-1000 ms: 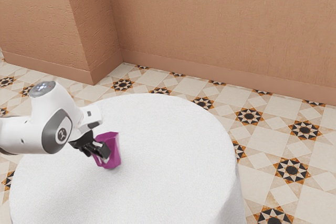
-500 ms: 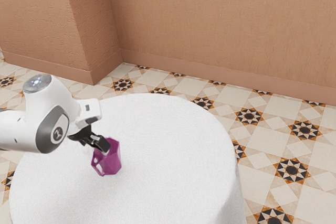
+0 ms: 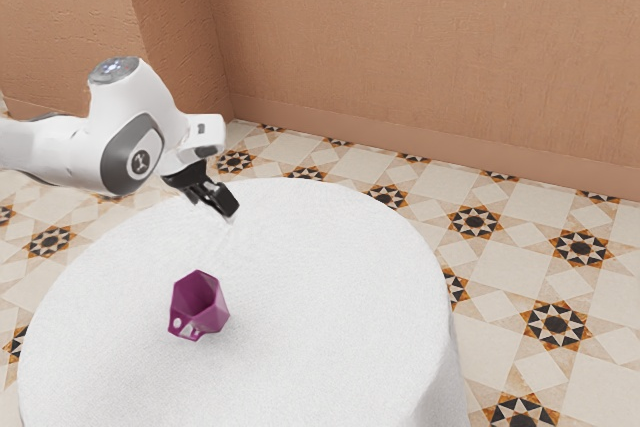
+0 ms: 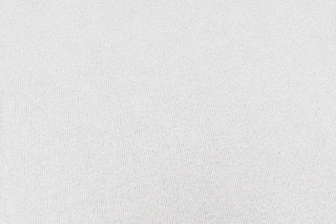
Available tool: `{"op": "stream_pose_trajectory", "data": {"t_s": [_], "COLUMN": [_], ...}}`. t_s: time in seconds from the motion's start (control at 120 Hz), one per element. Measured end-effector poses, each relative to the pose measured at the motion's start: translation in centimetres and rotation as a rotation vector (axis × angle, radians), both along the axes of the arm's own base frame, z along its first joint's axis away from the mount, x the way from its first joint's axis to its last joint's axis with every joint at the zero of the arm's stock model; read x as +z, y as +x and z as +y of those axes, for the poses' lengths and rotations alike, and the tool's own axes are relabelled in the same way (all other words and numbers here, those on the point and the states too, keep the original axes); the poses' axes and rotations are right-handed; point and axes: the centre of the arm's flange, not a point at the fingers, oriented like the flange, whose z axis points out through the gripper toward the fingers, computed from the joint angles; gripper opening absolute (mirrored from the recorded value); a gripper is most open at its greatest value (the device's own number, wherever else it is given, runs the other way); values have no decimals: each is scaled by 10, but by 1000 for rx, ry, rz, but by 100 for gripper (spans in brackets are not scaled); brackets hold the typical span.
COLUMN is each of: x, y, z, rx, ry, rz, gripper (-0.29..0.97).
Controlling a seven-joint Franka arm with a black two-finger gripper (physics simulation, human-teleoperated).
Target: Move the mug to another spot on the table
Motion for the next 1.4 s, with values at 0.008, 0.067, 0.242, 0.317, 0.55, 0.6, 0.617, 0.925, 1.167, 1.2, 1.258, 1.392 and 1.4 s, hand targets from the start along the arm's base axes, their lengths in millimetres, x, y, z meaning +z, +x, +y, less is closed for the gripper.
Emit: {"op": "stream_pose_trajectory", "data": {"t_s": [0.008, 0.067, 0.242, 0.317, 0.55, 0.6, 0.617, 0.925, 1.167, 1.2, 1.258, 1.392, 1.4], "x": [4, 20, 40, 51, 73, 82, 85, 100, 149, 154, 156, 155, 155], "y": [5, 28, 44, 53, 86, 89, 89, 83, 87, 86, 85, 84, 84], "z": [0, -1, 1, 2, 28, 28, 28, 11, -1, -2, -4, -2, -2], "rx": [-9, -60, -119, -144, -187, -196, -198, -254, -286, -291, -297, -303, -304], "ry": [3, 28, 89, 105, 163, 179, 184, 220, 243, 248, 251, 250, 250], "rz": [-1, 12, 80, 92, 131, 134, 135, 194, 137, 136, 139, 153, 154], "gripper": [68, 68, 68, 68, 68, 68, 68, 68, 68, 68, 68, 68, 68]}}
